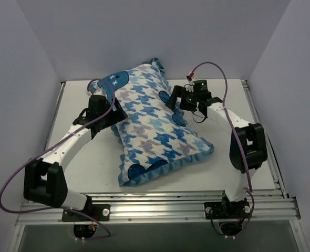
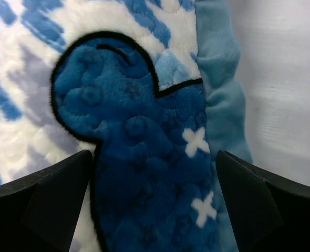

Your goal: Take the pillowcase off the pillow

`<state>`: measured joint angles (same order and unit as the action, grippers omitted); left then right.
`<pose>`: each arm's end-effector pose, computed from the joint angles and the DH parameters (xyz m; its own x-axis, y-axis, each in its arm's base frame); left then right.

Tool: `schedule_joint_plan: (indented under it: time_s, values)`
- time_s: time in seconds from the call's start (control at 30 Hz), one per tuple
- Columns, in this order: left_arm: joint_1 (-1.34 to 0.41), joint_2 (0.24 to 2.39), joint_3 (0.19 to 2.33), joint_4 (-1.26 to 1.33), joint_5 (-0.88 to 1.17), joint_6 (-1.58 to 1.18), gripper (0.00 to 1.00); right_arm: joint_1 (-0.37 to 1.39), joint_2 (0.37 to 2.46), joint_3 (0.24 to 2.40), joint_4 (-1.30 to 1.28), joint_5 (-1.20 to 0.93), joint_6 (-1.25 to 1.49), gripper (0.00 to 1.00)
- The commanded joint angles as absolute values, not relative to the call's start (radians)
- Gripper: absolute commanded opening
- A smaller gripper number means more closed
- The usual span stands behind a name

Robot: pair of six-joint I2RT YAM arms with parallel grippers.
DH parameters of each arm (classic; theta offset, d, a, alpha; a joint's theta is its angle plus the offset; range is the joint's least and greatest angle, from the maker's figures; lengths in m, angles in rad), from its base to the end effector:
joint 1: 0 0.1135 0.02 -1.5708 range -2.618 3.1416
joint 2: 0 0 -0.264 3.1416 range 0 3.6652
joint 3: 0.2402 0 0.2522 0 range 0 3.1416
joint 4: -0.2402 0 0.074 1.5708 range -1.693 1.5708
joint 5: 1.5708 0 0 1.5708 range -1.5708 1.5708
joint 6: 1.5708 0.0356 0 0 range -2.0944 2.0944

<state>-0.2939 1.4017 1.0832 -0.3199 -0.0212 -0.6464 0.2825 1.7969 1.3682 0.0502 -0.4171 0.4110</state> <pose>0.3017 -0.0905 0.2887 -0.6199 -0.4415 -0.6487 -0.1253 0.8718 -0.4736 0.4050 0.1326 0.2841 -0.5716 0.2145 -0.7920 -0.4233 0.7499 0.5085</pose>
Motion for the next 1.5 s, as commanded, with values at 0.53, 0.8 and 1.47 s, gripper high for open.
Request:
schedule_joint_plan:
  time_s: [0.53, 0.8, 1.47]
  values:
    - [-0.357, 1.699, 0.949, -0.017, 0.095, -0.787, 0.94, 0.420, 1.892, 1.198, 0.512, -0.796, 0.515, 0.06]
    - [-0.472, 1.750, 1.069, 0.026, 0.121, -0.834, 0.94, 0.420, 1.665, 1.308, 0.212, -0.675, 0.339, 0.00]
    - [-0.617, 1.610, 0.880, 0.212, 0.019, -1.044, 0.94, 0.583, 1.522, 1.260, -0.035, -0.374, 0.224, 0.00]
